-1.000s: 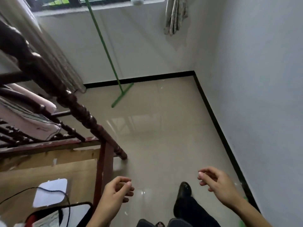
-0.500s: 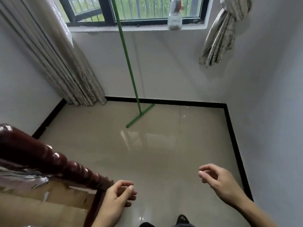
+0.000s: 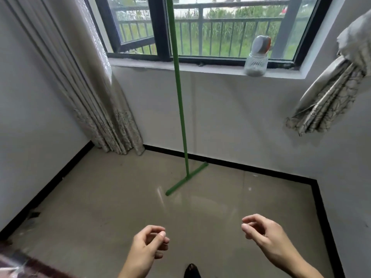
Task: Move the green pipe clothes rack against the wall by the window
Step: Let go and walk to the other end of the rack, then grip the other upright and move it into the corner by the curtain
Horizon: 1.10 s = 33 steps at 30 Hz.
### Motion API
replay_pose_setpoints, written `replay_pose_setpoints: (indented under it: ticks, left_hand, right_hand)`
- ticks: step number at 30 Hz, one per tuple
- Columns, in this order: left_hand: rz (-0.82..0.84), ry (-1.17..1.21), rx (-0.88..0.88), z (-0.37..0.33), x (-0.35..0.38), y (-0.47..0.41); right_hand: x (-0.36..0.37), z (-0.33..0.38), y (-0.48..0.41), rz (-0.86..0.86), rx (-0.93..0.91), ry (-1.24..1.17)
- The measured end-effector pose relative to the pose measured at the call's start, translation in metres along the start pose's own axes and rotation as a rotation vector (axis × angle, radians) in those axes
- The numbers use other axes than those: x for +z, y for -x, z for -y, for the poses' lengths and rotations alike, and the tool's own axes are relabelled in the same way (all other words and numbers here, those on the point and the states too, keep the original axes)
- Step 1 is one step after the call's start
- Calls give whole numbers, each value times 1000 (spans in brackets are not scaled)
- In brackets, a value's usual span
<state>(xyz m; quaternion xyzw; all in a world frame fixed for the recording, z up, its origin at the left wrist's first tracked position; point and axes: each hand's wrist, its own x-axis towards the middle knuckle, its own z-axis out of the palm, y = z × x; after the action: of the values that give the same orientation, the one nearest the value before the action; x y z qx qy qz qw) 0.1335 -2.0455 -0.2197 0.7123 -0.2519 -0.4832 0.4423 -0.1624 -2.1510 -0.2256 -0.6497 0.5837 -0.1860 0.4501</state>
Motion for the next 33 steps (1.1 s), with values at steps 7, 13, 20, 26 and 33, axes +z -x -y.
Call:
replay_pose_setpoints:
  ticks: [7, 13, 20, 26, 33]
  left_hand:
    - [16, -2, 53, -91, -17, -120]
    - [-21, 3, 75, -150, -34, -228]
    - [19, 13, 203, -260, -41, -365]
    - [88, -8, 330, -345, -50, -454]
    - [345, -148, 525, -441, -49, -561]
  right_hand:
    - [4, 64, -130, 1, -17, 15]
    - [16, 108, -257, 57, -38, 61]
    - [24, 196, -422, 20, -108, 47]
    - [38, 266, -526, -74, -172, 79]
    - [74, 306, -625, -205, -64, -15]
